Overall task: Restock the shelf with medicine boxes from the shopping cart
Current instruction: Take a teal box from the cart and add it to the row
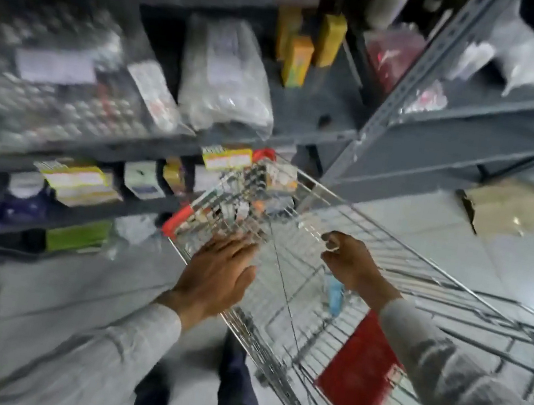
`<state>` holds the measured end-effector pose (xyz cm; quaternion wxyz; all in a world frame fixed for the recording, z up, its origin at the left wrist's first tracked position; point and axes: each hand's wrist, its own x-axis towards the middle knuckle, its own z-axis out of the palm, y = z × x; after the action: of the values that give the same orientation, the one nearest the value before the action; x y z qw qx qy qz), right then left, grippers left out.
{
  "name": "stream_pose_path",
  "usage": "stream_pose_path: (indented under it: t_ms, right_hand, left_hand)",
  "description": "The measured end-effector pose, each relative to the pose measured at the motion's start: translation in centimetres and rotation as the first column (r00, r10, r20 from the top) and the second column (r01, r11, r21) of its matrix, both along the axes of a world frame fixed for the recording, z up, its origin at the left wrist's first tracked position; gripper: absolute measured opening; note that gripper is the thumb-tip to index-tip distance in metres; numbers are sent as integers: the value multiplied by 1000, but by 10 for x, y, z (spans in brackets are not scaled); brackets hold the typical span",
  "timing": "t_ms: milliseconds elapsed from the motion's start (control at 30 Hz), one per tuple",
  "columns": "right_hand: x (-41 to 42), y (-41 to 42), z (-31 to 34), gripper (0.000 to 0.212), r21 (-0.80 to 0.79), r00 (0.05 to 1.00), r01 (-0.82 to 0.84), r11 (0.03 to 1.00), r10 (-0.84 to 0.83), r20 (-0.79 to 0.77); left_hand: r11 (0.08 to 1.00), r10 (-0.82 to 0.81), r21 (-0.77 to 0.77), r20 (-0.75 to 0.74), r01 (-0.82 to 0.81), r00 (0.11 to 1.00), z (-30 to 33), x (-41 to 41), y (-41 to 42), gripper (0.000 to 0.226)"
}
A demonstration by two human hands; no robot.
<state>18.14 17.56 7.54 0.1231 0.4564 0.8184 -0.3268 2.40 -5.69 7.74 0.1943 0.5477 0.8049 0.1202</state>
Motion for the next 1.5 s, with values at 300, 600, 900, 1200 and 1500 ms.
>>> stream_pose_path:
  t_ms: [300,600,900,1200,1500]
  right_hand:
    - [87,14,-162,50,-131,936,235,963,-188,298]
    - [104,3,-257,38,40,887,430,902,-430,169]
    - [96,-15,-243,45,56,951,297,953,-300,75]
    - [53,-41,-56,62,-128,943,116,985,-149,-296]
    - [-45,-49,219,62,-66,635,-28,997,-33,-771]
  left_hand:
    - [996,63,-64,35,-61,997,-69,20,2,50]
    - [987,116,-110,21,-113,993,-77,19,3,53]
    - [992,124,-14,31,-123,992,-80,22,1,50]
    - [991,124,39,126,-129,984,-14,17,8,55]
    - [740,288,653,-90,-162,953,203,-87,-7,52]
